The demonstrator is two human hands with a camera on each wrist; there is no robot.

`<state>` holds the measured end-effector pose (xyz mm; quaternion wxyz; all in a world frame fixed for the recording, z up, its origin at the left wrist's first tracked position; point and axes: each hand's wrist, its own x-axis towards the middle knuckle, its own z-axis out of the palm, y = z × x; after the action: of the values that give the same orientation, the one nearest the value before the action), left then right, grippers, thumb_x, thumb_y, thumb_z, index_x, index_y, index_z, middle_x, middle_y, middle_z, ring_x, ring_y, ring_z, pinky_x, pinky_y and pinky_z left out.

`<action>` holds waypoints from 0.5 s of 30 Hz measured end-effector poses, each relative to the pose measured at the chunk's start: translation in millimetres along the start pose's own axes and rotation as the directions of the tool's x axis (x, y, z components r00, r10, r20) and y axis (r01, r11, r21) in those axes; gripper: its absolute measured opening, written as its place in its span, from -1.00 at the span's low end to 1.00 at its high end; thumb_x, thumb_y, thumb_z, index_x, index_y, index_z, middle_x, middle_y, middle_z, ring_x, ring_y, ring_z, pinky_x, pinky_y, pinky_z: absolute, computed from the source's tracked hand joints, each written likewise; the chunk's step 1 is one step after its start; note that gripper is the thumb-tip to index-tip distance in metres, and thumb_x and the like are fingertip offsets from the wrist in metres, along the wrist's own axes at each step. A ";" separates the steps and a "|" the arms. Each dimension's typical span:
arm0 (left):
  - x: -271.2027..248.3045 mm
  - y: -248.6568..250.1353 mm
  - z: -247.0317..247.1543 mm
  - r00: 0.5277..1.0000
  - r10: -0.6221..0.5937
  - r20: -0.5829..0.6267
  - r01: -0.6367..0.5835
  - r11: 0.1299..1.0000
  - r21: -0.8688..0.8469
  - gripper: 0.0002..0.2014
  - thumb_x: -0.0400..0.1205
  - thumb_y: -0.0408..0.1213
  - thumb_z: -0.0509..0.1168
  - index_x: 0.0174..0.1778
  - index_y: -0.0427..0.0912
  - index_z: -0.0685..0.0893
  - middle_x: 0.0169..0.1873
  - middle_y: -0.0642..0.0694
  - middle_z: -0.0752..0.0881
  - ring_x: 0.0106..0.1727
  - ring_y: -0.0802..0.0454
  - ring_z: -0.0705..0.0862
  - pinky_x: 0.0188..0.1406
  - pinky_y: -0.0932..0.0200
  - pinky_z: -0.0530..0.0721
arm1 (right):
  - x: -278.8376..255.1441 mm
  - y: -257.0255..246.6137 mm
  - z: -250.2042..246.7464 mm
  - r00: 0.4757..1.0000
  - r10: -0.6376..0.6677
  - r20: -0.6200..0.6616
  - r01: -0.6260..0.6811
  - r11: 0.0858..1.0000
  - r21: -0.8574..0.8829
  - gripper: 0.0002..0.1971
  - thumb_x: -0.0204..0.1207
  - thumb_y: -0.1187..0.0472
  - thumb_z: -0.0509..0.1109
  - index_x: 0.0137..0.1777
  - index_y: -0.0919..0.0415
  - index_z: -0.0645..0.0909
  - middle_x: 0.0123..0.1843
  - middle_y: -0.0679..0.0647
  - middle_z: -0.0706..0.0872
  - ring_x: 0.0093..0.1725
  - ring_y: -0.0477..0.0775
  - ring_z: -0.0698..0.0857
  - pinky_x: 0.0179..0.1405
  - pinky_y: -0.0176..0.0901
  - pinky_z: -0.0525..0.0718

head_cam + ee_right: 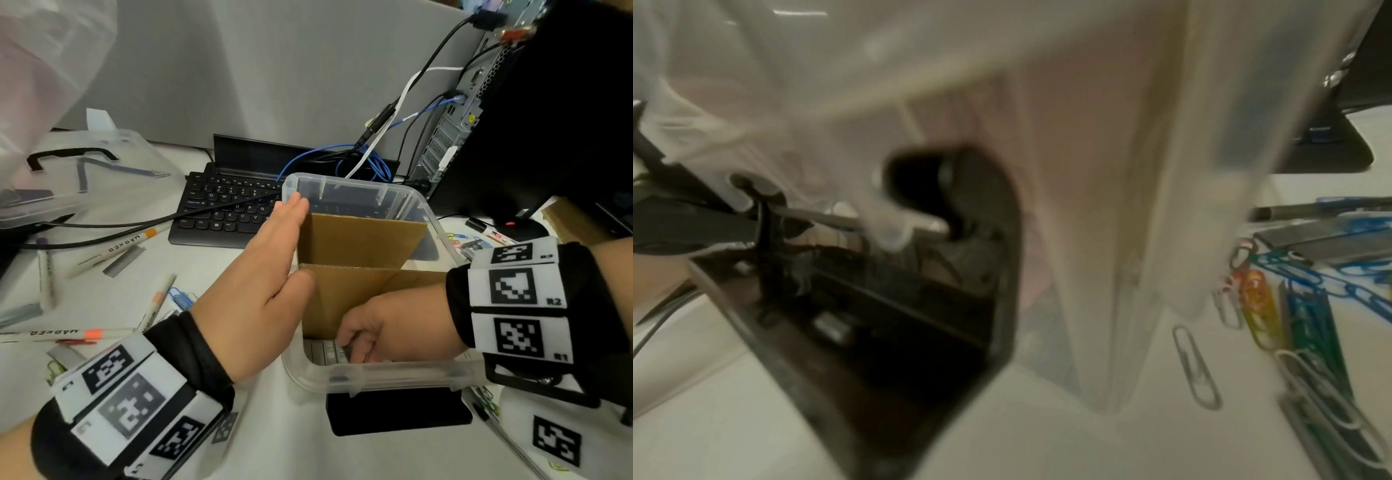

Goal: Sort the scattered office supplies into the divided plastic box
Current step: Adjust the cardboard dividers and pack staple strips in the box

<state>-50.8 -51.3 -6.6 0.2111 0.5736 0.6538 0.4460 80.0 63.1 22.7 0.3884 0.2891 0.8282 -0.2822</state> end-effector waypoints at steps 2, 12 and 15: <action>0.3 -0.3 -0.2 1.000 0.000 -0.003 0.000 0.999 0.033 -0.28 0.52 -0.18 -0.02 0.66 0.08 -0.03 0.64 0.28 -0.04 0.56 0.56 -0.14 0.48 0.61 -0.11 | -5.4 2.6 -2.3 1.000 -0.014 -0.028 0.013 1.000 -0.019 -0.59 0.64 0.41 0.21 0.48 0.24 0.45 0.38 0.16 0.60 0.27 0.16 0.60 -0.11 -0.46 0.52; 2.3 11.3 -9.1 0.995 0.099 -0.006 -0.096 0.974 0.204 -0.29 0.50 -0.09 0.06 0.65 0.05 0.14 0.59 0.19 0.20 0.53 0.52 0.03 0.30 0.79 -0.07 | -92.7 16.4 -50.2 0.931 -0.076 -0.358 0.177 0.950 0.258 -0.79 0.59 0.50 0.16 -0.01 0.38 0.64 -0.11 0.30 0.78 -0.17 0.16 0.77 -0.28 -0.07 0.71; 1.2 24.1 -6.7 0.972 0.234 -0.015 -0.223 0.945 0.239 -0.33 0.48 0.02 0.06 0.57 -0.03 0.34 0.44 0.16 0.43 0.43 0.56 0.26 0.30 0.74 0.10 | -120.2 39.3 -67.2 0.825 0.005 -0.566 0.175 0.948 0.264 -0.86 0.58 0.46 0.25 -0.05 0.38 0.65 -0.21 0.27 0.78 -0.29 0.11 0.77 -0.43 -0.15 0.69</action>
<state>-42.8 -53.8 17.0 0.0742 0.6568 0.6356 0.3988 139.1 104.9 146.3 0.0665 0.3775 0.8640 -0.3264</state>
